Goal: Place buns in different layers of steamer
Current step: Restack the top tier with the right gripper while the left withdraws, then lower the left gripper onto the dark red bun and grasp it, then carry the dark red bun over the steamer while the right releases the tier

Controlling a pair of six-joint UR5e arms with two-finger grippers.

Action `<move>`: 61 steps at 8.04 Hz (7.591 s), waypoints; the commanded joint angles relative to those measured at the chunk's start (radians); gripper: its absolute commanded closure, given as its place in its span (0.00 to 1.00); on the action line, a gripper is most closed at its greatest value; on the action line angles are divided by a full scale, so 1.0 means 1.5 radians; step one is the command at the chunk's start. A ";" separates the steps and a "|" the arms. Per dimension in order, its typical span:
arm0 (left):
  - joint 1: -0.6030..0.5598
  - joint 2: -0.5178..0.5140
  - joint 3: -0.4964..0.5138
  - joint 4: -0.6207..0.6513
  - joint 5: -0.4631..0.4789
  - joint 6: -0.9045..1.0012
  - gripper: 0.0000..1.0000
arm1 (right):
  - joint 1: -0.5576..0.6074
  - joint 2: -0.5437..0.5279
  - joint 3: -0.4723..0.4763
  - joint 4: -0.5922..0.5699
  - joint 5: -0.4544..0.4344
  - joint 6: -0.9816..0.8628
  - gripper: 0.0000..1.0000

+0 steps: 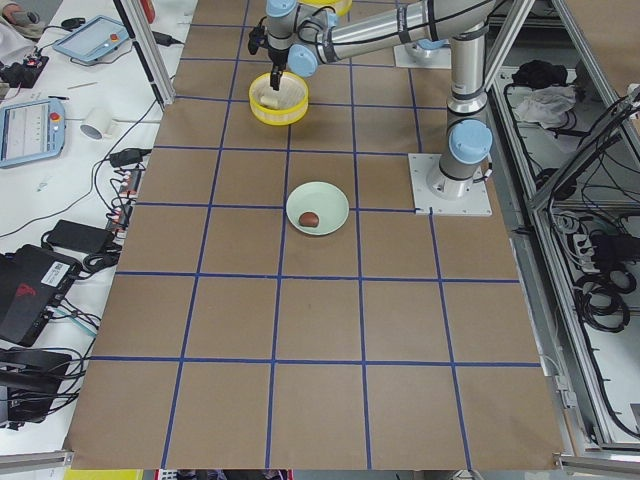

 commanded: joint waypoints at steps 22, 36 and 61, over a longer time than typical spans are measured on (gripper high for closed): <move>0.440 -0.061 -0.062 -0.197 0.216 0.373 0.07 | 0.248 0.367 -0.132 -0.219 0.035 0.232 0.97; 0.440 -0.083 -0.061 -0.196 0.261 0.378 0.45 | 0.248 0.379 -0.131 -0.233 0.034 0.240 0.87; 0.032 0.046 0.023 -0.083 -0.117 -0.065 1.00 | 0.116 -0.014 0.024 -0.075 0.043 0.149 0.00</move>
